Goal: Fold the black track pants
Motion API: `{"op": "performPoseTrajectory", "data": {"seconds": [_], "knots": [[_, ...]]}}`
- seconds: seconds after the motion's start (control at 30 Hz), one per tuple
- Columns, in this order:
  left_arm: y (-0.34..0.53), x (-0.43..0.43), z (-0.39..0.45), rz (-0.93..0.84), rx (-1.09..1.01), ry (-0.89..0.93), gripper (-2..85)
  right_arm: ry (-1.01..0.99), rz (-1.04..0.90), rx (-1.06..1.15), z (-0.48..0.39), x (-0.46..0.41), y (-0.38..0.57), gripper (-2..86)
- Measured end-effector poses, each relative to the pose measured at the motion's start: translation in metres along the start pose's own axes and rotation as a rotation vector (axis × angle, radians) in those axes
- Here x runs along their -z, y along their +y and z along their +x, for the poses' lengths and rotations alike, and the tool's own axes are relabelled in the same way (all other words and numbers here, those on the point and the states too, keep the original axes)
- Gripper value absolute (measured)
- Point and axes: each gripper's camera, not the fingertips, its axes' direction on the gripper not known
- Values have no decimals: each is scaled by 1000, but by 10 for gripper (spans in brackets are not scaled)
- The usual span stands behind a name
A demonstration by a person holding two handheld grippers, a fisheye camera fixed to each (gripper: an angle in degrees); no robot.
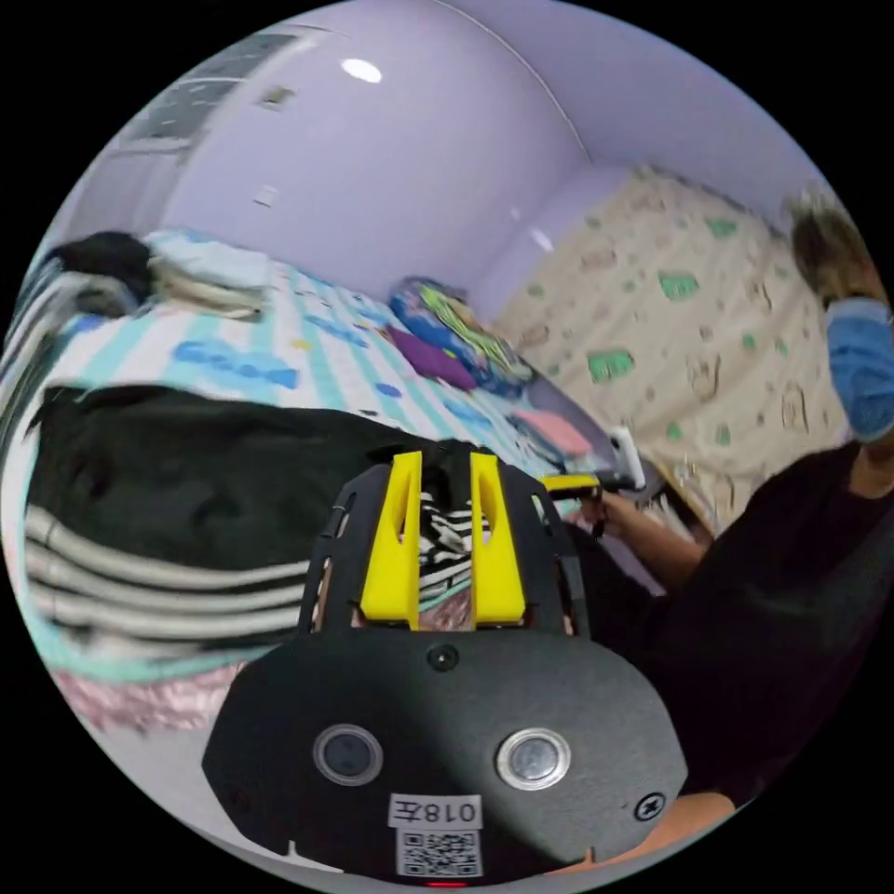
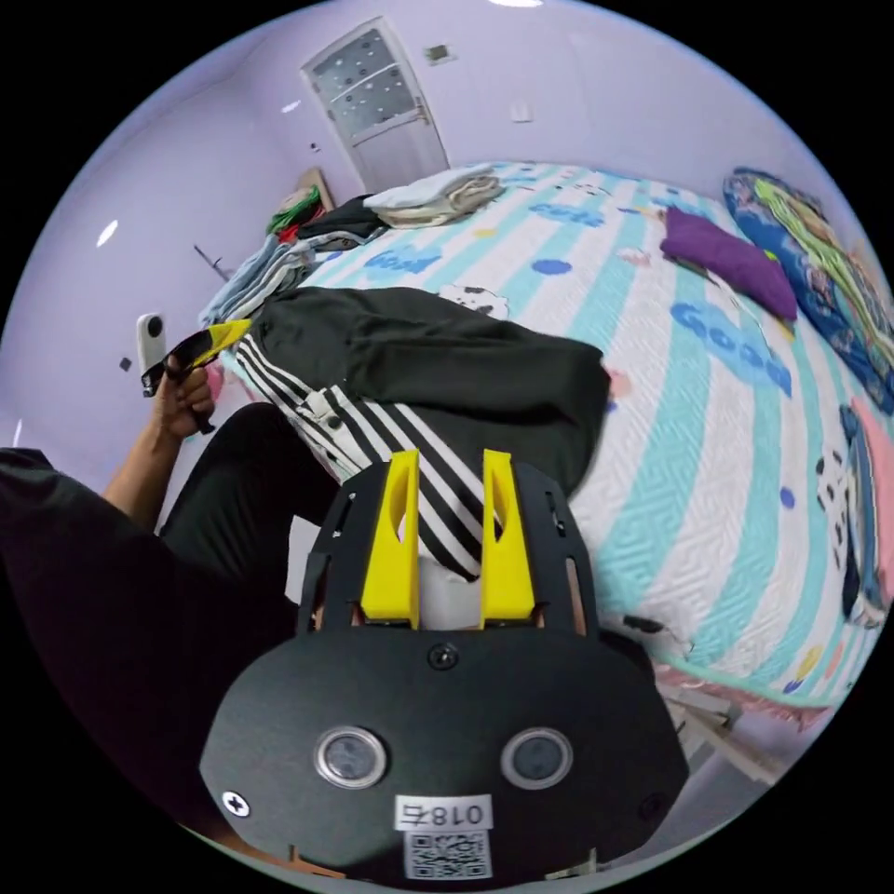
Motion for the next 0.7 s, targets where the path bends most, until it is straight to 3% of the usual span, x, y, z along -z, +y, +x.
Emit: {"op": "performPoseTrajectory", "data": {"seconds": [0.13,0.33,0.5,0.6,0.7], "knots": [[-76,-166,86,-336,-302,-170,102,-101,-86,31,1,-14,14,128],[-117,-296,106,-572,-385,-376,71,88,-196,334,-53,-50,16,139],[-141,-337,112,-617,-404,-505,5,310,-262,448,-62,-79,7,54],[-186,-339,100,-602,-363,-529,1,250,-210,508,-61,-62,2,30],[-220,-353,46,-647,-201,-431,14,214,-207,553,-57,-57,0,35]]}}
